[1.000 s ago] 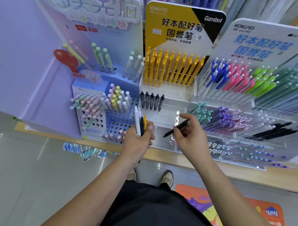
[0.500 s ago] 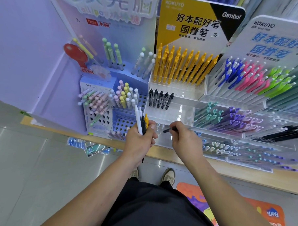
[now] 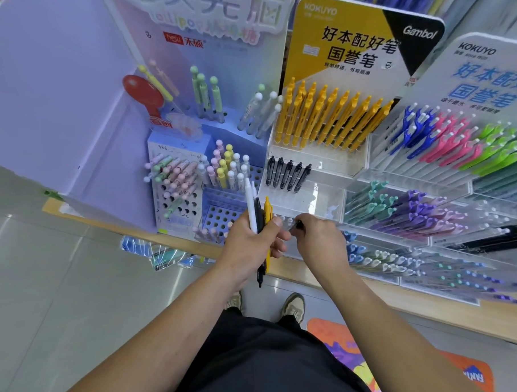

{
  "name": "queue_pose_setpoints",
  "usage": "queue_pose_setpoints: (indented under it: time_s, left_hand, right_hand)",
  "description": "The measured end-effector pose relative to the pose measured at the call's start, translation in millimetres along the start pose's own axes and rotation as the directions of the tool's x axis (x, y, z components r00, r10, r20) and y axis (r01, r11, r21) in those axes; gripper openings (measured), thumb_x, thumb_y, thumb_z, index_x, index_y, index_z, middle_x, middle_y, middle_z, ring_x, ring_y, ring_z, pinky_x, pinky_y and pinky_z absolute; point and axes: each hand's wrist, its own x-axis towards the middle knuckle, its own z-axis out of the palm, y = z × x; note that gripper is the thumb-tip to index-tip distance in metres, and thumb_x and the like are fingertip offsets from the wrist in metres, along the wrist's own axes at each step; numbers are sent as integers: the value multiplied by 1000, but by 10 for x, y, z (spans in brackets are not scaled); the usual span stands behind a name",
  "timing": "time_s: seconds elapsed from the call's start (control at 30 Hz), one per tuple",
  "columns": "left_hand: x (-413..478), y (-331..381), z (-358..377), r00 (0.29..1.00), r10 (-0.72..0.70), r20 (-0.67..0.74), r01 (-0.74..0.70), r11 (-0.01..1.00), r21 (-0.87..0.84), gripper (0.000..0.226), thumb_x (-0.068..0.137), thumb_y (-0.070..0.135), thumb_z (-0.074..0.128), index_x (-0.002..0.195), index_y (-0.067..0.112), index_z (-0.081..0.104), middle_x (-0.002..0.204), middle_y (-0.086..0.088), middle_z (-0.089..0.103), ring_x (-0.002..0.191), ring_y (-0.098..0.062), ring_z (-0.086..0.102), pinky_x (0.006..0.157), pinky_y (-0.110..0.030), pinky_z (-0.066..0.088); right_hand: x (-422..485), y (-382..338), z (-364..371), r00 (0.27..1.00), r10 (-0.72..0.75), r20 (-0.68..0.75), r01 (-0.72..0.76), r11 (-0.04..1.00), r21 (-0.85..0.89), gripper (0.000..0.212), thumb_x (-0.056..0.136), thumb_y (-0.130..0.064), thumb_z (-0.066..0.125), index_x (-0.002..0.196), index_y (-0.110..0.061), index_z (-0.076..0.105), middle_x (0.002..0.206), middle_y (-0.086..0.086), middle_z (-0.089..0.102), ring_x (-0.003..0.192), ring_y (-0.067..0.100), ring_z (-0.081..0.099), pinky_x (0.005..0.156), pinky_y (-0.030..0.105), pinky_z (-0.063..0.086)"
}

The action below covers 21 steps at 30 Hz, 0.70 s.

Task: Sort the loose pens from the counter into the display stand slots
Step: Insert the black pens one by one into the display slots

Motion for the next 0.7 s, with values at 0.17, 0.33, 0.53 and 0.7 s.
queue_pose_setpoints:
  time_s: [0.17,0.33,0.53,0.7]
  left_hand:
    - [4,6,-42,999,2,-35,-2,1000,12,22,105,23,64,110,1,65,88,-14,79,71,-23,71,65,-36,59]
    - [-23,48,0,1000,0,-3,0,999,-51,16,103,18,67,104,3,68,89,-21,77,74,-30,73,75,-44,65]
    - [-43,298,182,983,54,173,-61,998,34,19,106,22,63,107,5,73,83,-14,77,74,-27,74,75,-44,65]
    - [7,602,258,950,116,289,-152,983,105,15,106,13,61,112,3,70,92,-21,77,76,-30,74,70,-44,62]
  right_hand:
    - [66,-3,31,993,91,71,-99,988,121,10,90,-19,70,81,-15,72,75,5,72,74,29,66,58,32,46]
    - [-145,-52,-257,994,107,25,-109,980,164,9,91,-25,72,85,-18,70,74,2,72,74,27,65,61,33,48]
    - [-279,-298,-906,978,8,209,-184,502,845,16,100,-18,66,98,-8,78,68,17,66,60,23,59,61,31,52]
    - [-133,-296,-1257,974,94,206,-222,232,947,12,94,-7,70,100,0,77,67,13,65,55,25,51,64,40,54]
